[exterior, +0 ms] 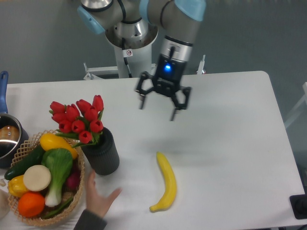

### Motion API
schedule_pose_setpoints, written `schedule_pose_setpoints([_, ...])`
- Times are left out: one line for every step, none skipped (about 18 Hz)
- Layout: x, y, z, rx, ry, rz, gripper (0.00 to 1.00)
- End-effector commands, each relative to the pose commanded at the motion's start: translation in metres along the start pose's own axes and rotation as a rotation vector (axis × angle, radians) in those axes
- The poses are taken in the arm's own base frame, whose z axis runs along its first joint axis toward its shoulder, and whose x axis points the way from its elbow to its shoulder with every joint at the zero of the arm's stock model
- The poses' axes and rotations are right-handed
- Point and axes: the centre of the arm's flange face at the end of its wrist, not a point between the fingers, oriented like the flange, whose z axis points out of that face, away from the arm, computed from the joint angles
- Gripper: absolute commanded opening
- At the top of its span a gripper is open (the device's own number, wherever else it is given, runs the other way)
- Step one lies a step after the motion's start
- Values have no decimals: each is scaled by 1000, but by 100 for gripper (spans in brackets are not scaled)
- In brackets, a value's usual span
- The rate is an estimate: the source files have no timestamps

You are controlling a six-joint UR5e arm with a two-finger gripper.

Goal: Insert the flowers into the vase
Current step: 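Open the gripper and lift it away from the tulips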

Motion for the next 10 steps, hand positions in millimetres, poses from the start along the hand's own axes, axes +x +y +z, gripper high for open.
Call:
schedule_pose_setpoints([-17, 3, 13, -25, 1, -10, 100])
schedule_pose_setpoints([-30, 1, 12, -44, -21, -11, 100])
schedule_pose_setpoints([-42, 3, 8, -65, -46, -12, 100])
schedule_pose_setpoints([-51, 7, 10, -78, -53, -15, 100])
schedule_pose_setpoints([-59, 8, 17, -85, -50, -18, 100])
schedule_pose_setpoints([-66, 9, 25, -97, -47, -19, 100])
schedule_pose_setpoints([-72, 11, 31, -122, -53, -16, 100])
schedule_pose_setpoints([-77, 14, 36, -162, -64, -5, 100])
schedule_pose_setpoints([-80, 16, 39, -206, -77, 3, 100])
schedule_pose_setpoints([-81, 19, 40, -238, -88, 4, 100])
